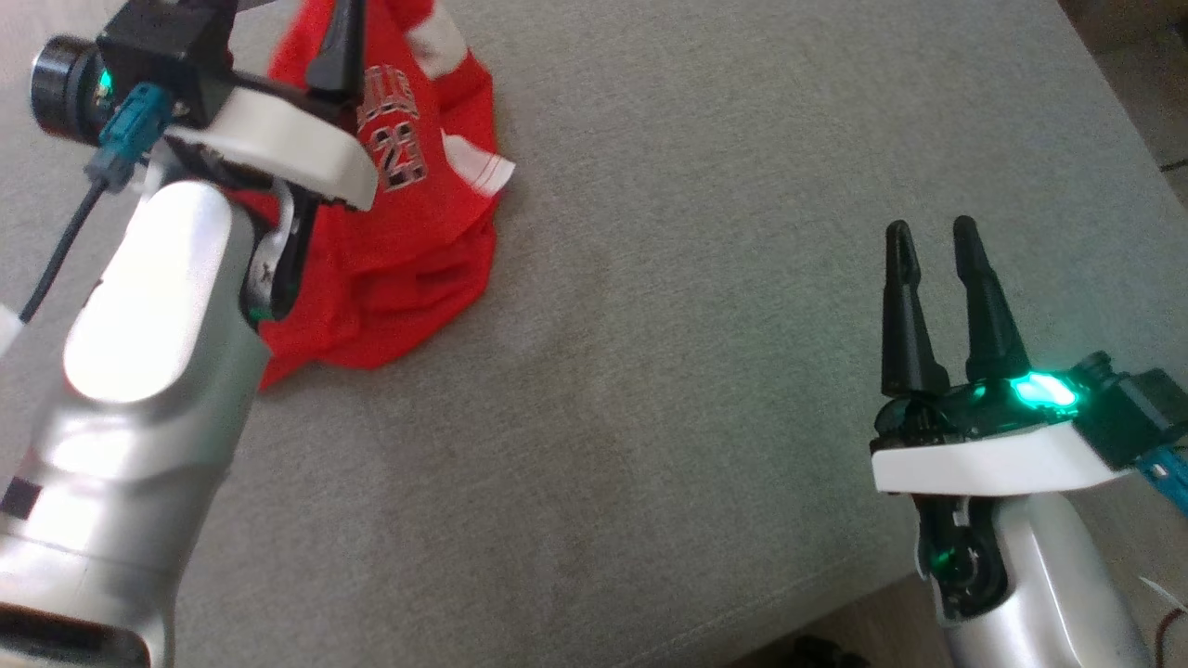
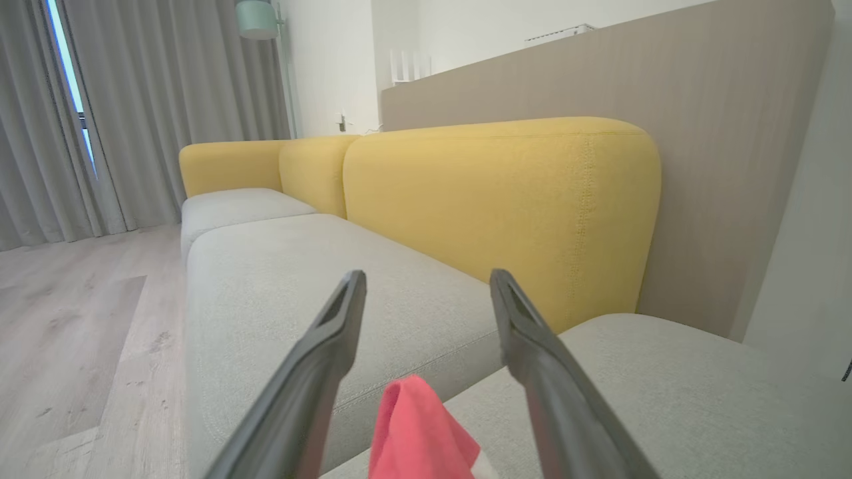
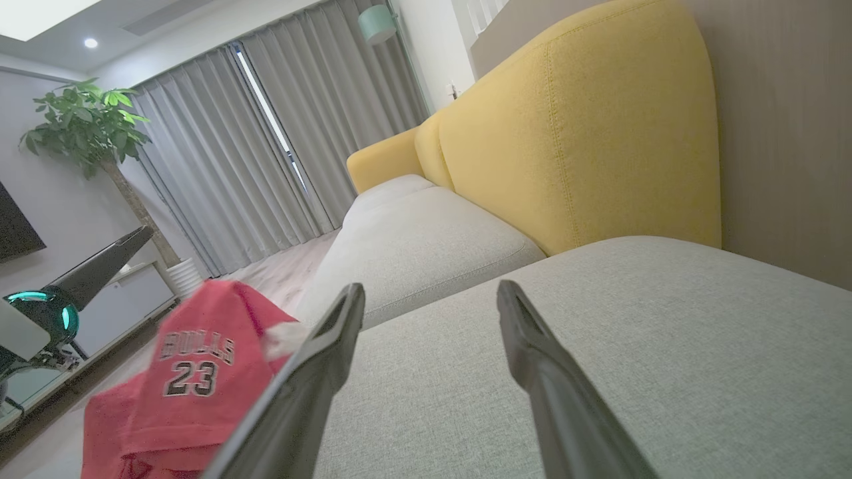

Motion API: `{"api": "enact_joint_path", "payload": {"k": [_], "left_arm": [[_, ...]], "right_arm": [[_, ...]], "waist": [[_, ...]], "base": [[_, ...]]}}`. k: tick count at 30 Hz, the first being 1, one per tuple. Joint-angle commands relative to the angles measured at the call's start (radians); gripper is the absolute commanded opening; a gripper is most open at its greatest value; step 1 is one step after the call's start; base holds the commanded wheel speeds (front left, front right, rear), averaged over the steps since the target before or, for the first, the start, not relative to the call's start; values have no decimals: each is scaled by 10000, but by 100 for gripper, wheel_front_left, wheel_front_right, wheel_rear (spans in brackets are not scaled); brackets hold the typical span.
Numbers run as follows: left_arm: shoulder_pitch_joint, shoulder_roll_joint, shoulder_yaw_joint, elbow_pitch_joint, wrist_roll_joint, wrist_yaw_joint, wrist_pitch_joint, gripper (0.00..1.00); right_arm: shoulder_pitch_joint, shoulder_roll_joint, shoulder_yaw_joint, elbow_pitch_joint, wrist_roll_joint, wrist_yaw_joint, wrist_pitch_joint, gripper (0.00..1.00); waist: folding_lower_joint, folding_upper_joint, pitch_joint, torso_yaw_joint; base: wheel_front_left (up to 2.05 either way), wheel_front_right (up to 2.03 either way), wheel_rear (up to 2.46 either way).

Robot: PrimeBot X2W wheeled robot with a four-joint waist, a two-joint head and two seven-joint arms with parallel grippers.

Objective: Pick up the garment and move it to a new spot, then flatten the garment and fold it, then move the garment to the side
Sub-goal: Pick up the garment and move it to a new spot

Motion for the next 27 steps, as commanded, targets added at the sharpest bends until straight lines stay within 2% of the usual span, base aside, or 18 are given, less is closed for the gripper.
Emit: {"api": "enact_joint_path", "payload": {"k": [1,8,16,21,27], "left_arm": [[-353,293,472,-219,23,9,-181,100],[832,462,816,-200,-235,-85,-1631,100],[3521,466,1073,-1608,-183,148,-1996,100],[5287,-83,1614,-2798,86,348,-2005,100],[6822,-1028,2138,-3271,754,161,-2007,100]], "right_arm": [[-230,-39,152,-384,-38,-7,-109,100],[-50,-39,-183,-304,-472,-7,-109,100],[320,-39,-648,-92,-1149,-7,-109,100],[621,-39,-840,-41,-1356,-7,-109,100],[959,-39,-828,45,-1426,-7,-109,100]], "waist": [[-3,0,-67,129],[-3,0,-573,1120],[-3,0,-1315,2291],[-3,0,-1673,2667],[-3,0,-1936,2795]], "base": [[0,0,0],[0,0,0],[0,0,0],[0,0,0],[0,0,0]]}}
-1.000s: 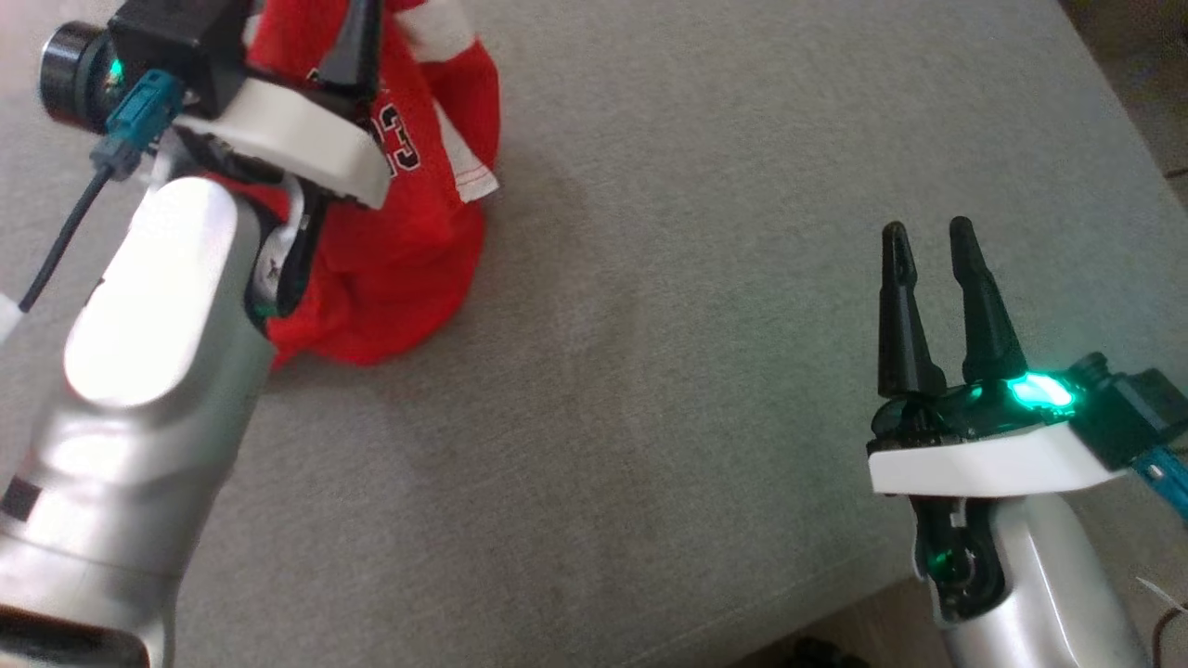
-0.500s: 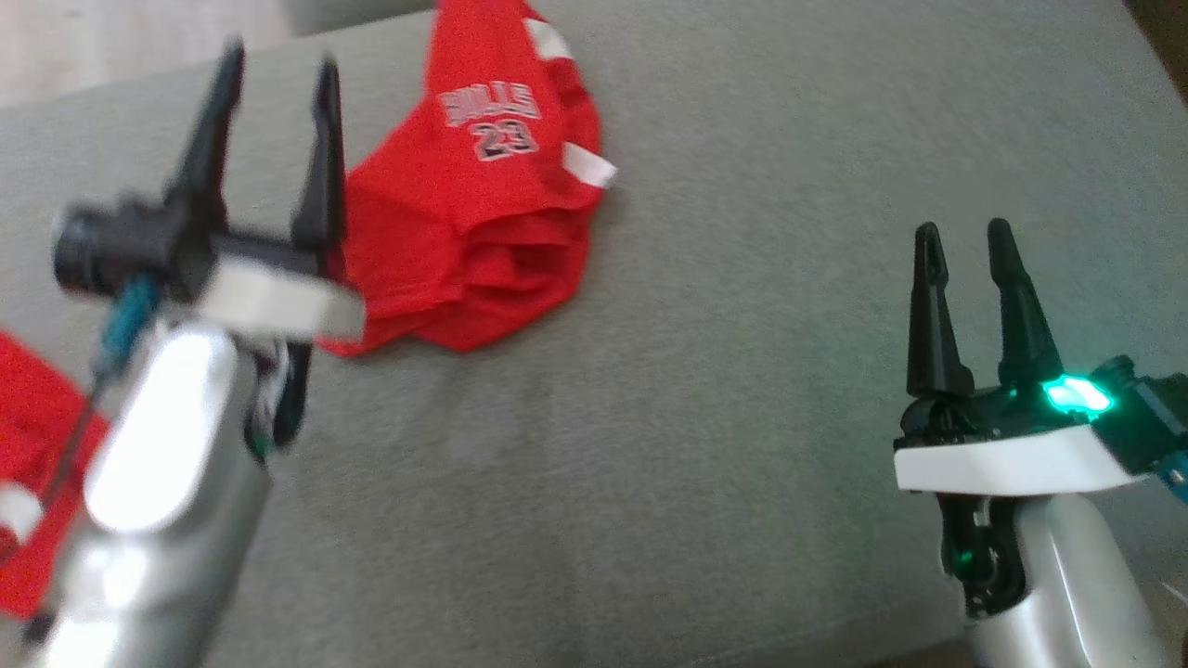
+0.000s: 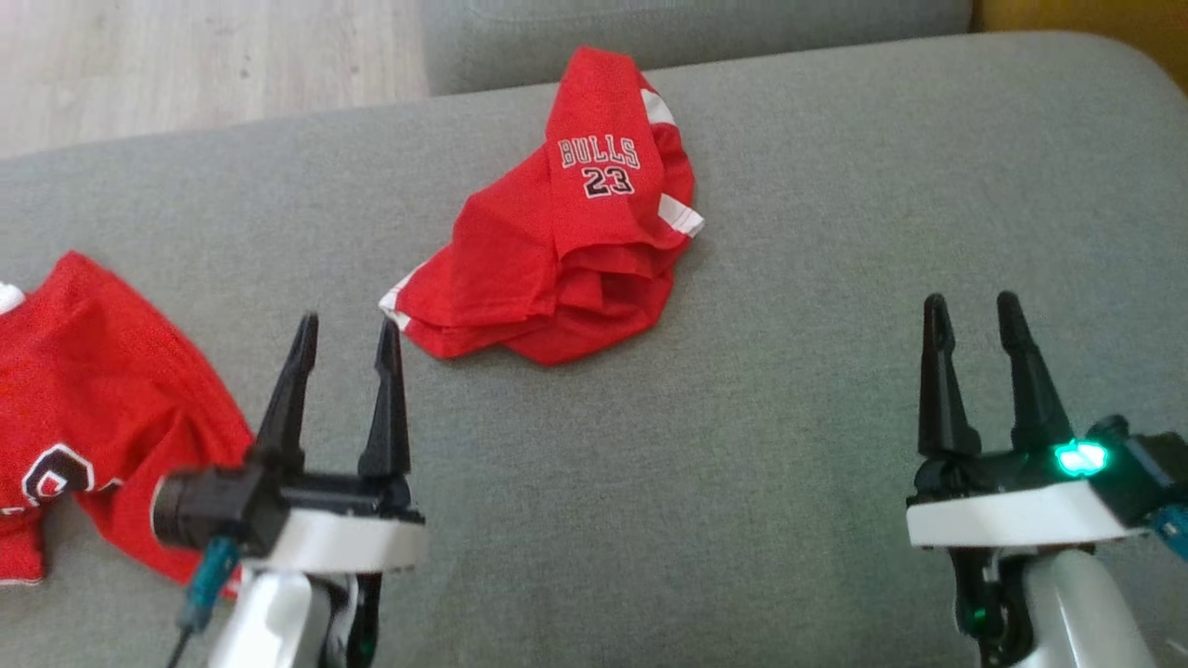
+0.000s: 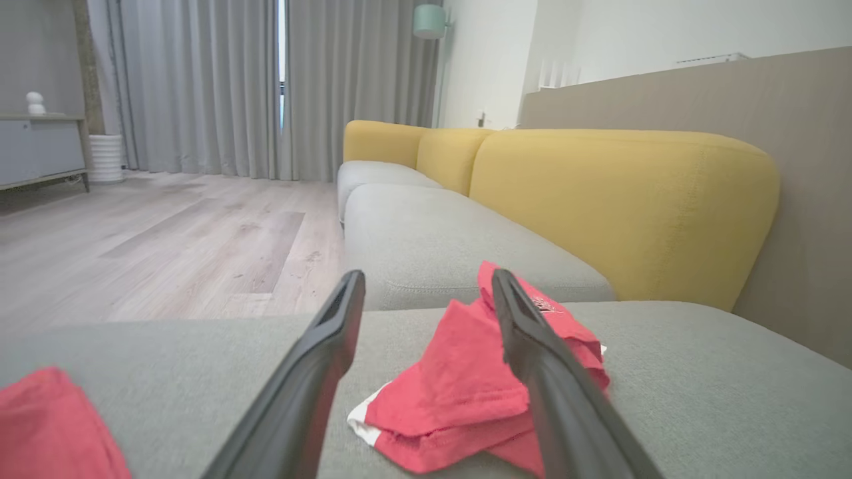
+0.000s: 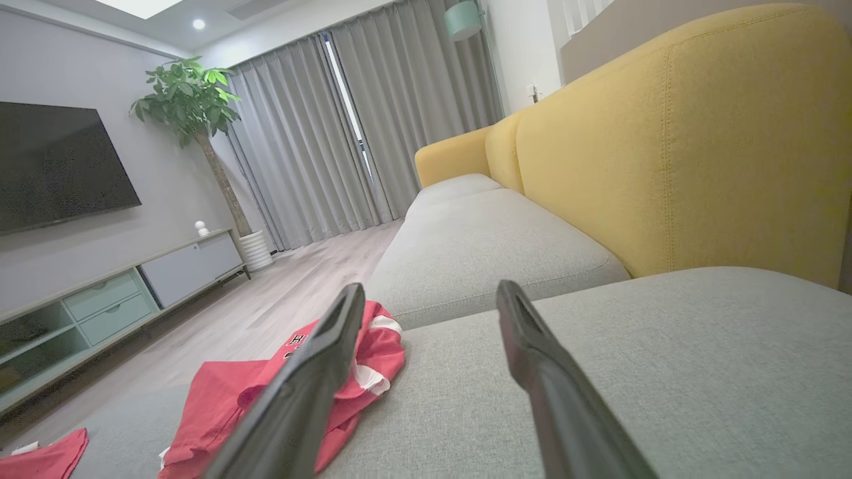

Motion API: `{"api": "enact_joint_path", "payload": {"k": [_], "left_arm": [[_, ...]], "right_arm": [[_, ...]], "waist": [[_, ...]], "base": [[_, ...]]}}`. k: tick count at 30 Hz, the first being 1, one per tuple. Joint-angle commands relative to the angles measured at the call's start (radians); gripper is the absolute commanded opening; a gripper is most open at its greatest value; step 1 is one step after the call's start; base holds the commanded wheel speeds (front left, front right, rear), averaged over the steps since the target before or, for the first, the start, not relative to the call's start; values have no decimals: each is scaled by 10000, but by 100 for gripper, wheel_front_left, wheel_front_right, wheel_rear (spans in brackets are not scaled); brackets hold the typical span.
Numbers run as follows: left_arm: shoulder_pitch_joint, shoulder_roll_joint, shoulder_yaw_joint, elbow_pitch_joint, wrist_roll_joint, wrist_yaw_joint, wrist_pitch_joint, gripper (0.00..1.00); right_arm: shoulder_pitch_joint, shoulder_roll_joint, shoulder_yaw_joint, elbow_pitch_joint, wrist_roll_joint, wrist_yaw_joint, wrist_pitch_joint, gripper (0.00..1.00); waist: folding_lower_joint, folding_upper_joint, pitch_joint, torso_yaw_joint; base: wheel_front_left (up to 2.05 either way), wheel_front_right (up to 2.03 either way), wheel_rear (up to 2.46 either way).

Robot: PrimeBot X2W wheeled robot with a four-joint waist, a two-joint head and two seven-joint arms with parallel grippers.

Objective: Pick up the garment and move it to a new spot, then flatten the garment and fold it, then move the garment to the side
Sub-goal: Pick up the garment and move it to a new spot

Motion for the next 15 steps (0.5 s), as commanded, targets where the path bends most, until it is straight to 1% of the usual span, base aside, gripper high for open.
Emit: {"api": "enact_joint_path", "payload": {"k": [1,6,10,15], "left_arm": [[-257,-6,531,-400,107,-11,-49,100],[264,-645,1080,-574,617,-396,-50,100],[363,-925,1410,-544,932,-771,-50,100],[273,-1163,1667,-447,1206,-1108,-50,100]], "right_arm": [[-63,-43,247,-258,-84,-7,-109,100],[57,-43,303,-235,-97,-7,-109,100],[76,-43,364,-260,-193,-7,-109,100],[-47,-43,226,-147,-415,-7,-109,100]], "waist": [[3,0,-82,42],[3,0,-125,35],[3,0,-116,99],[3,0,85,489]], "base": [[0,0,0],[0,0,0],[0,0,0],[0,0,0]]}}
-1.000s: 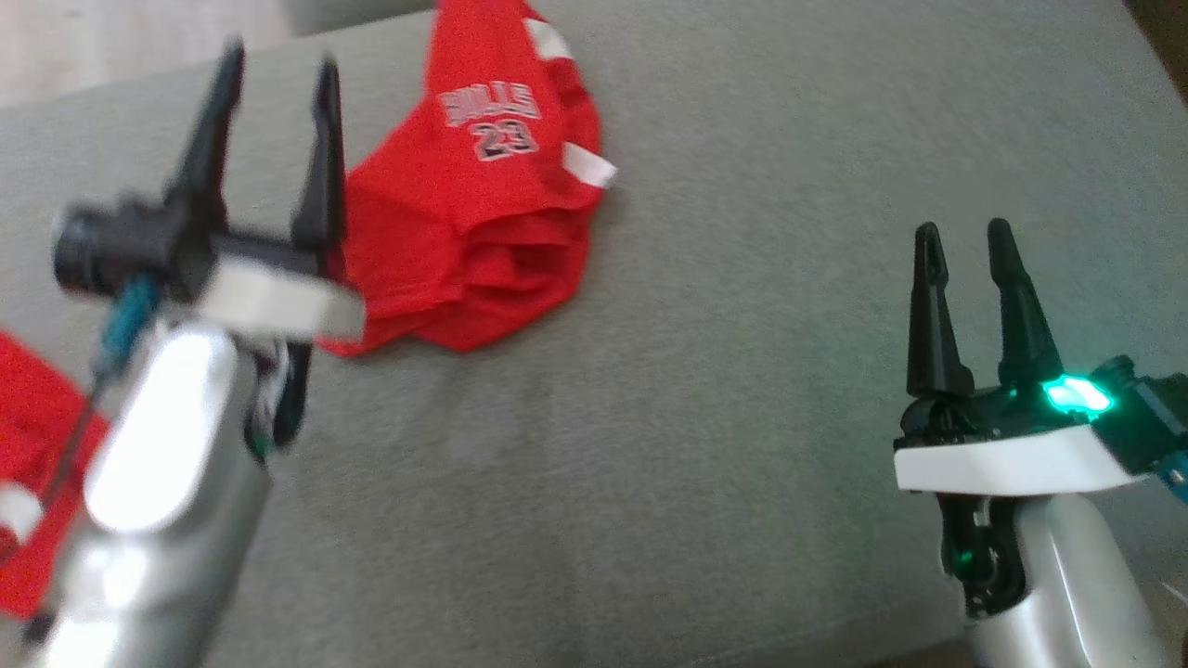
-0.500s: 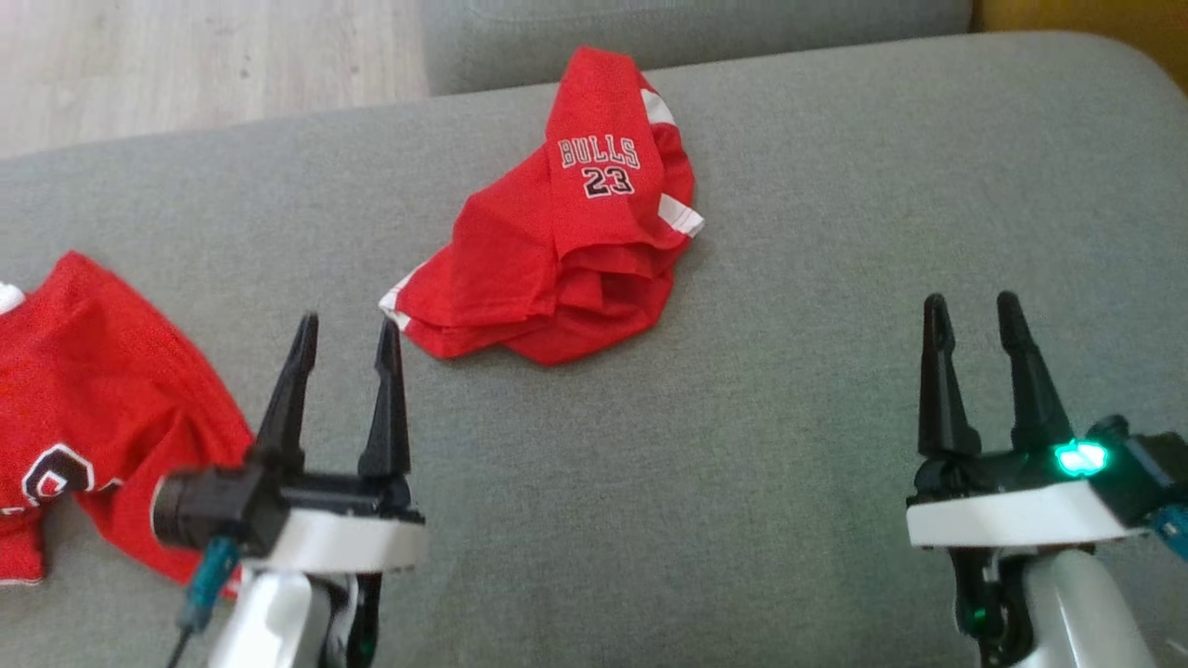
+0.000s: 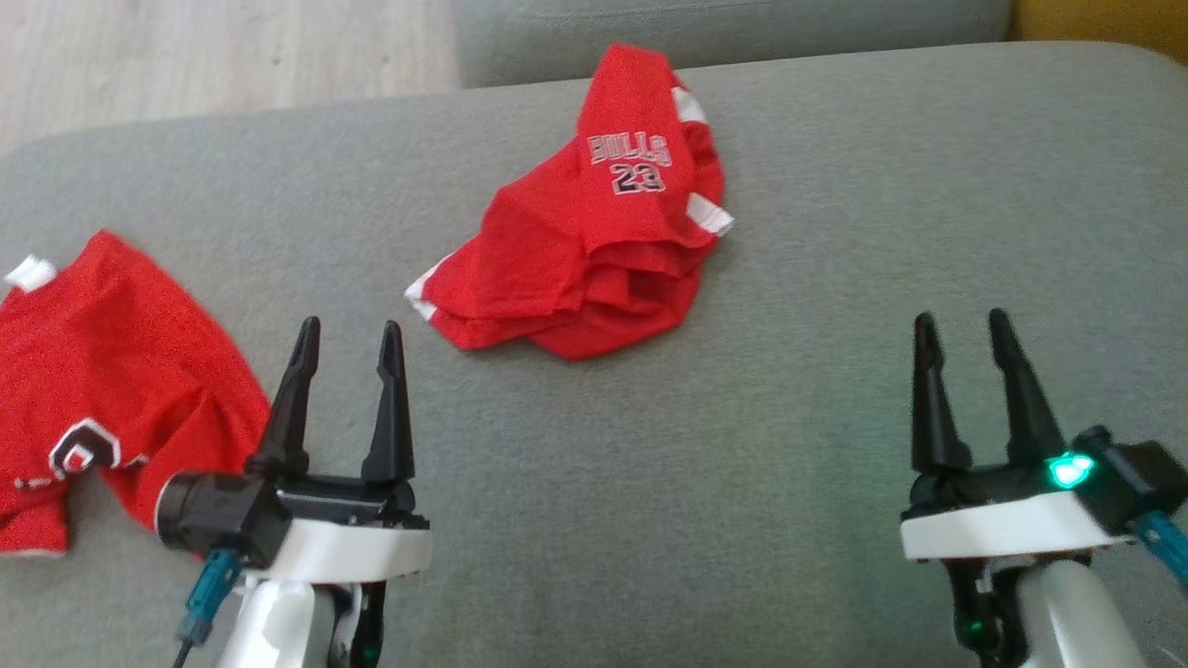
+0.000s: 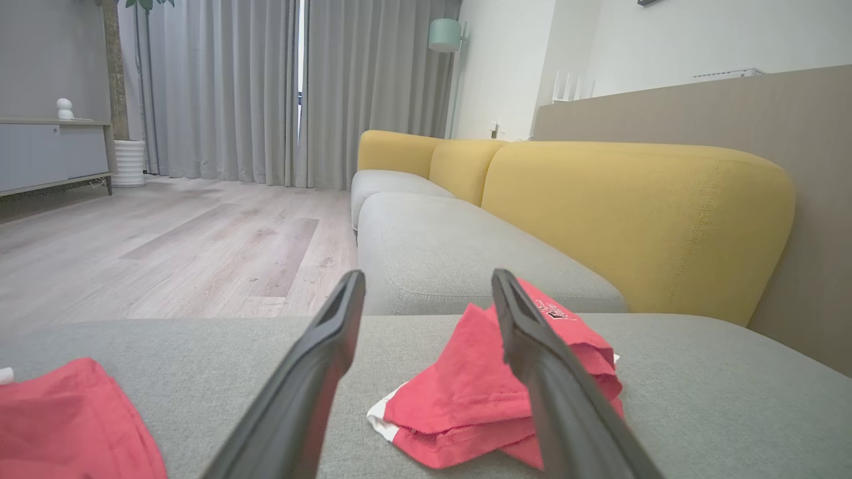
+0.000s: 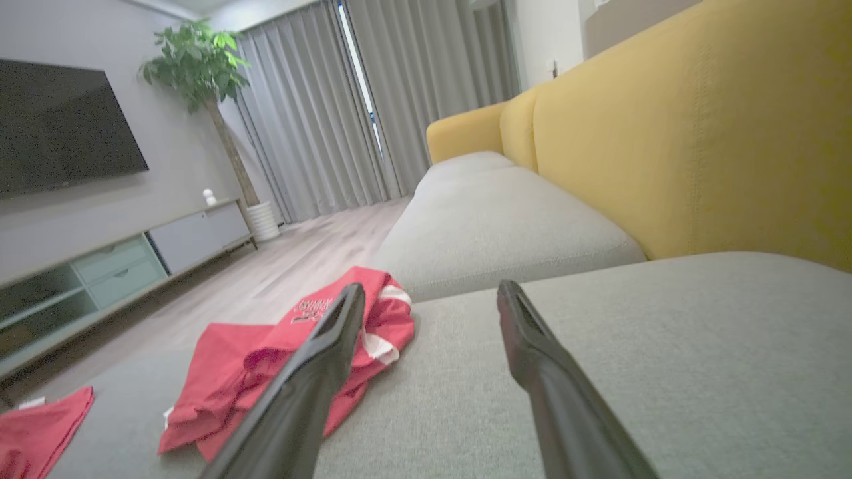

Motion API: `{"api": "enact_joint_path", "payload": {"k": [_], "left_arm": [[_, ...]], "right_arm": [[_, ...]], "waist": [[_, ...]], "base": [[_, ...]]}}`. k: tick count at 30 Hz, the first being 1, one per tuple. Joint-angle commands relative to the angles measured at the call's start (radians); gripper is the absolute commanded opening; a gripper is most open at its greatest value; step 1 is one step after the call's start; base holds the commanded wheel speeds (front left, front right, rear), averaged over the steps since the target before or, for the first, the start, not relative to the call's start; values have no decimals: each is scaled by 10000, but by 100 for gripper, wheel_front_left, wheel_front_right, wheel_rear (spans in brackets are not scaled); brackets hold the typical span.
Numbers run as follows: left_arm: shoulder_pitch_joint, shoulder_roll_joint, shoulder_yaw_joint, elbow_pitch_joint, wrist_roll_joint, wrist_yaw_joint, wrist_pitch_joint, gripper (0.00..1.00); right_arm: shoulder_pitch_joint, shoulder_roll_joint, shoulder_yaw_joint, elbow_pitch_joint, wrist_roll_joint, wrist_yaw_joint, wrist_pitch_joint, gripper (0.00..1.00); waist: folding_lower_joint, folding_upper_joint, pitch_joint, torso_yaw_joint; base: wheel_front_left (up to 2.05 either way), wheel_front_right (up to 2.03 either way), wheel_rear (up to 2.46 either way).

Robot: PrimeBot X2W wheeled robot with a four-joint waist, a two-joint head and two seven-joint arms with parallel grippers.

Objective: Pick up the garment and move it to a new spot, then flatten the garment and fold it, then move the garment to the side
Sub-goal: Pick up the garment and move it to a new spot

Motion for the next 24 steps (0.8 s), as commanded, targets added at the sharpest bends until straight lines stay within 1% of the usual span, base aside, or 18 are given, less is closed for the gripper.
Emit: {"api": "enact_joint_path", "payload": {"k": [1,3,7,13,14,18,21,24], "left_arm": [[-300,-31,397,-248,87,-81,-50,100],[-364,-99,395,-196,133,-176,-50,100],[-547,-188,280,-87,166,-308,-51,100],[-882,-231,-78,126,58,-420,-51,100],[-973,-234,-276,165,-97,-391,-51,100],[-1089,-236,-580,209,-349,-254,-51,100],[-1139,-237,-699,220,-451,-149,-51,100],[-1141,-237,-701,204,-503,-76,-51,100]], "right_arm": [[-345,-45,264,-151,-179,-7,-109,100],[-578,-45,379,189,-335,-7,-109,100],[-1378,-45,603,1305,-714,-7,-109,100],[-3259,-45,834,3549,-987,-7,476,100],[-3885,-45,990,4182,-851,-7,634,100],[-4879,-45,1377,5453,-1344,-7,918,100],[-5395,-45,1468,6261,-1926,-7,892,100],[-5761,-45,1323,6997,-2273,-7,896,100]], "waist": [[1,0,143,192],[1,0,284,406],[1,0,653,915],[1,0,1130,1821],[1,0,1253,2133],[1,0,1432,2679],[1,0,1527,2971],[1,0,1557,3112]], "base": [[0,0,0],[0,0,0],[0,0,0],[0,0,0],[0,0,0],[0,0,0],[0,0,0],[0,0,0]]}}
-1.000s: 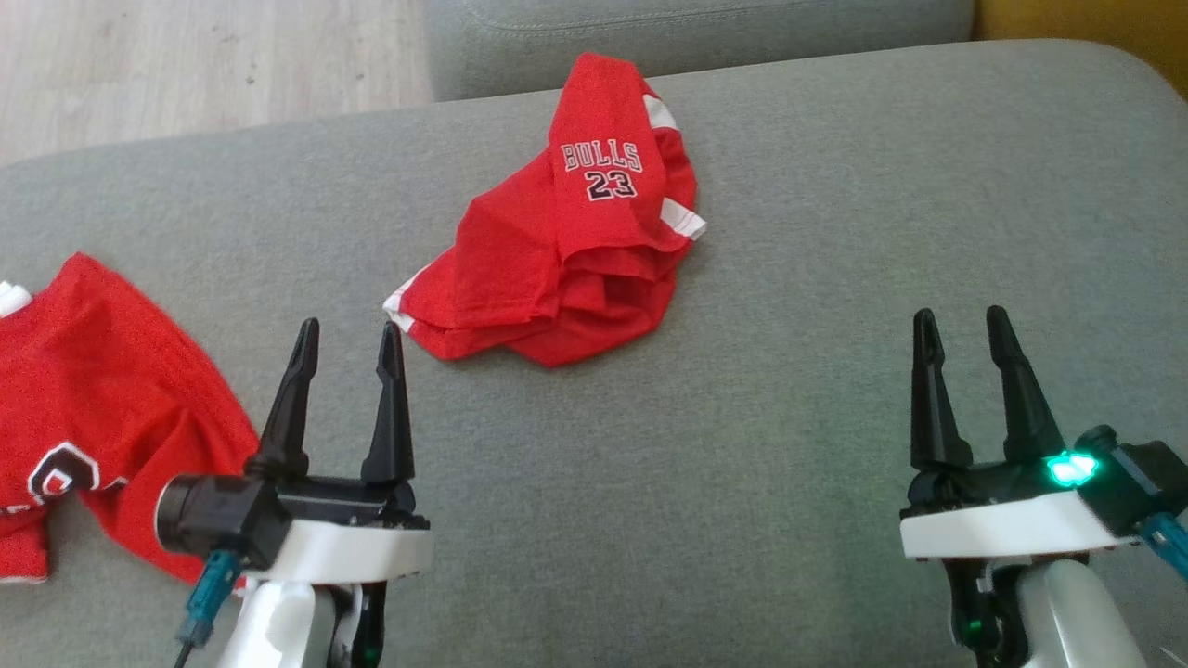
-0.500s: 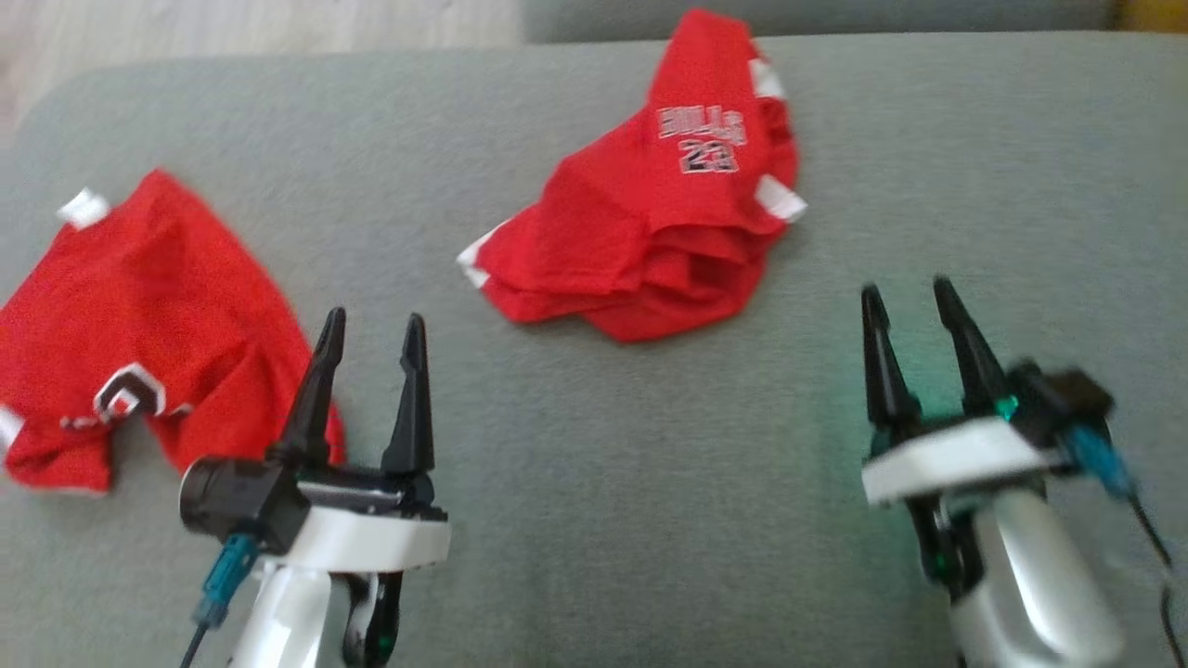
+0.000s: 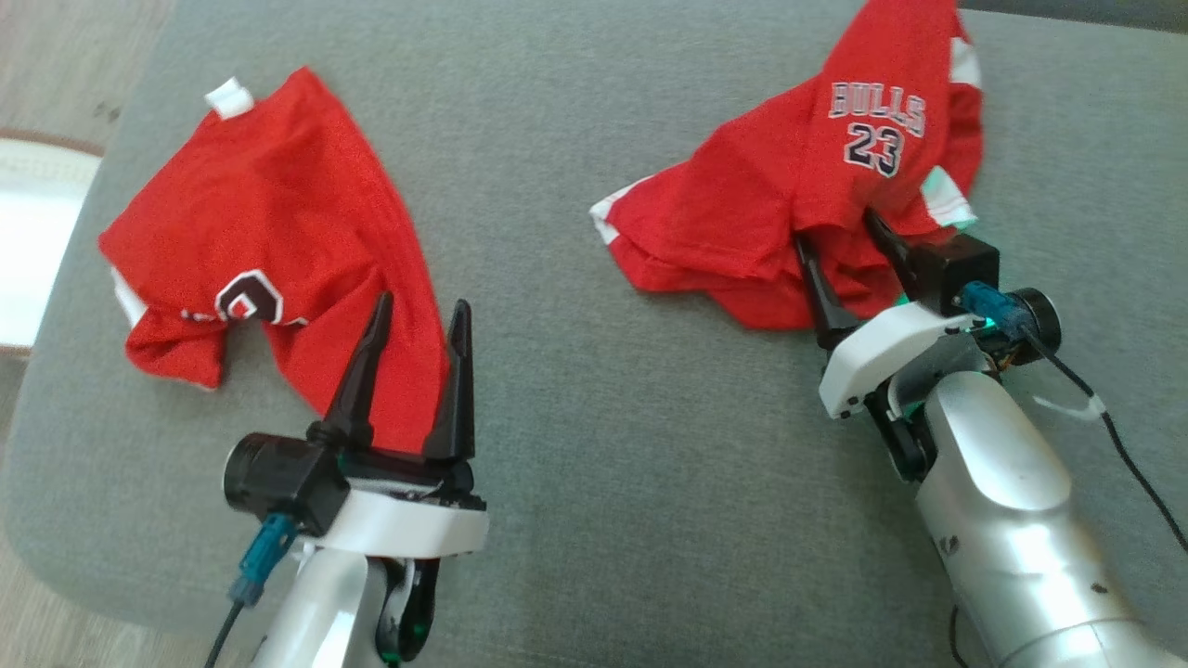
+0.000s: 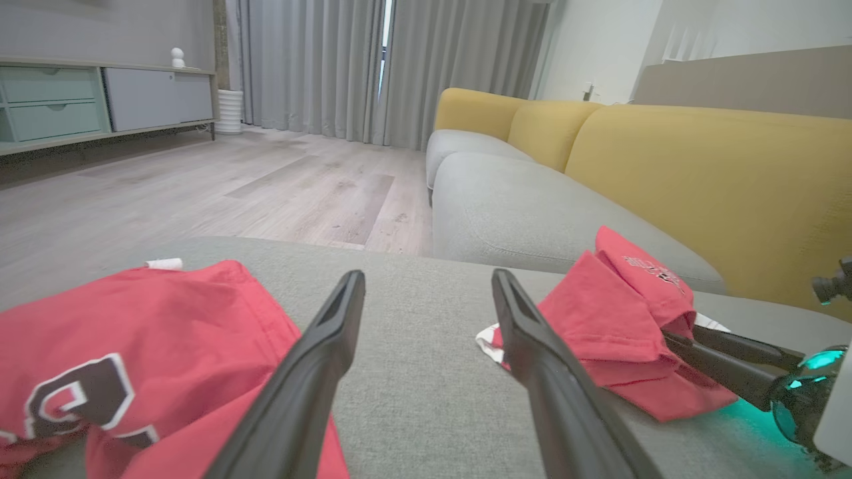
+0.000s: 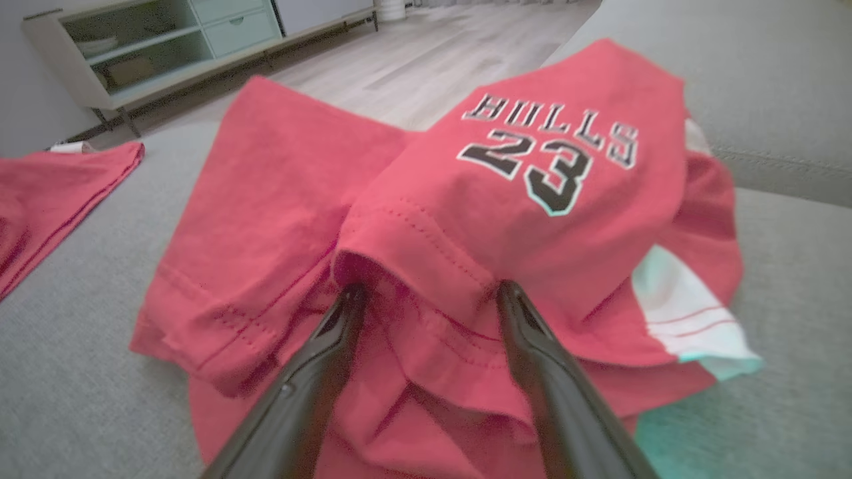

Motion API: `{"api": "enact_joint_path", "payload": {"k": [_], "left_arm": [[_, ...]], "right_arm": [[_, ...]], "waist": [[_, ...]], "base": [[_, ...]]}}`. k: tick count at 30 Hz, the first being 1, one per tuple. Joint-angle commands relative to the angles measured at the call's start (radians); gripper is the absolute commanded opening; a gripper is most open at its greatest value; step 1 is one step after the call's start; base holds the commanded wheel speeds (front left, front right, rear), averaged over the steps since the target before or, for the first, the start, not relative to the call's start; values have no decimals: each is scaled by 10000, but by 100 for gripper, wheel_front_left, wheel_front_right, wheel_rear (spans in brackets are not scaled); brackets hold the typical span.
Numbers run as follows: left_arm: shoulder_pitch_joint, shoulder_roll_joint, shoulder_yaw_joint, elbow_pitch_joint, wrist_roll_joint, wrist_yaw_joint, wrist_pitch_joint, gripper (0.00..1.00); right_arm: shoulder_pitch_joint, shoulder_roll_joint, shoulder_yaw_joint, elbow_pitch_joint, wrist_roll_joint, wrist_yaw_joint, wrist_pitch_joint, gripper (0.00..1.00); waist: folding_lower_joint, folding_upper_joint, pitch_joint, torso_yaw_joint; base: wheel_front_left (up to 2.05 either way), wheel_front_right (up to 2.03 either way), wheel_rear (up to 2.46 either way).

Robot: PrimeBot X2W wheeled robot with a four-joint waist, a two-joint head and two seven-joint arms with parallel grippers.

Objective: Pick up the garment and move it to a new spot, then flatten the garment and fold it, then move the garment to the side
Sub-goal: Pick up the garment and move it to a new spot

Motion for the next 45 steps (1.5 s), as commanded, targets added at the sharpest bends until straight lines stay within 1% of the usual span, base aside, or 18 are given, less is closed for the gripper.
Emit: {"api": "enact_joint_path", "payload": {"k": [1,2,3,6,10,13,16,18,22,27,28,29,30,32,34,37,40,45], "left_arm": [[-384,25,307,-315,-99,85,-51,100],[-375,25,312,-313,-101,102,-51,100],[-359,25,328,-314,-99,122,-51,100],[-315,25,398,-314,-103,172,-51,100],[-235,25,508,-323,-174,207,-51,100],[-194,25,610,-316,-162,207,-51,100],[-161,25,705,-320,-135,191,-51,100],[-131,25,774,-357,-117,186,-51,100],[-62,24,891,-399,-106,184,-51,100],[22,24,916,-358,-168,141,-51,100],[22,24,929,-351,-165,134,-51,100],[19,24,944,-346,-161,126,-51,100],[16,24,966,-340,-153,119,-51,100],[25,24,1033,-326,-127,107,-51,100],[54,24,1113,-317,-110,91,-51,100],[105,24,1237,-308,-94,58,-51,100],[165,24,1342,-344,-81,35,-51,100],[303,24,1361,-432,-81,20,-51,100]], "right_arm": [[-419,32,35,133,-171,-7,-77,100],[-525,32,-108,279,-225,-7,-172,38],[-625,32,-249,375,-308,-7,-318,0],[-767,32,-363,433,-314,-7,-625,0],[-818,32,-425,151,44,-7,-961,0],[-648,32,-490,-348,172,-7,-1022,0],[-283,32,-684,-1098,99,-7,-1032,0],[69,14,-991,-1513,-229,-7,-1034,0],[783,-361,-1837,-2173,-799,-7,-834,0],[1380,-831,-3050,-2548,-1039,-7,-158,0],[1451,-915,-3264,-2506,-1152,-7,36,15],[1490,-963,-3468,-2491,-1279,-7,159,97],[1500,-912,-3708,-2447,-1284,-7,311,100],[1503,-843,-3943,-2490,-1450,-7,377,100],[1487,-661,-4122,-2679,-1462,-7,189,100],[1585,-386,-4082,-3137,-1446,-7,-261,100],[1901,-133,-3672,-3799,-1167,-7,-638,100],[3115,19,-2515,-4951,-573,-7,-911,100]], "waist": [[-2,0,98,175],[-2,0,91,182],[-2,0,74,165],[-2,0,16,63],[-2,0,-174,-369],[-2,0,-380,-839],[-2,0,-595,-1348],[-2,0,-719,-1667],[-2,0,-886,-2166],[-2,0,-1023,-2494],[-2,0,-1032,-2527],[-2,0,-1033,-2551],[-2,0,-1037,-2576],[-2,0,-1060,-2627],[-2,0,-1091,-2688],[-2,0,-1175,-2772],[-2,0,-1325,-2862],[-2,0,-1570,-2973]], "base": [[0,0,0],[0,0,0],[0,0,0],[0,0,0],[0,0,0],[0,0,0],[0,0,0],[0,0,0],[0,0,0],[0,0,0],[0,0,0],[0,0,0],[0,0,0],[0,0,0],[0,0,0],[0,0,0],[0,0,0],[0,0,0]]}}
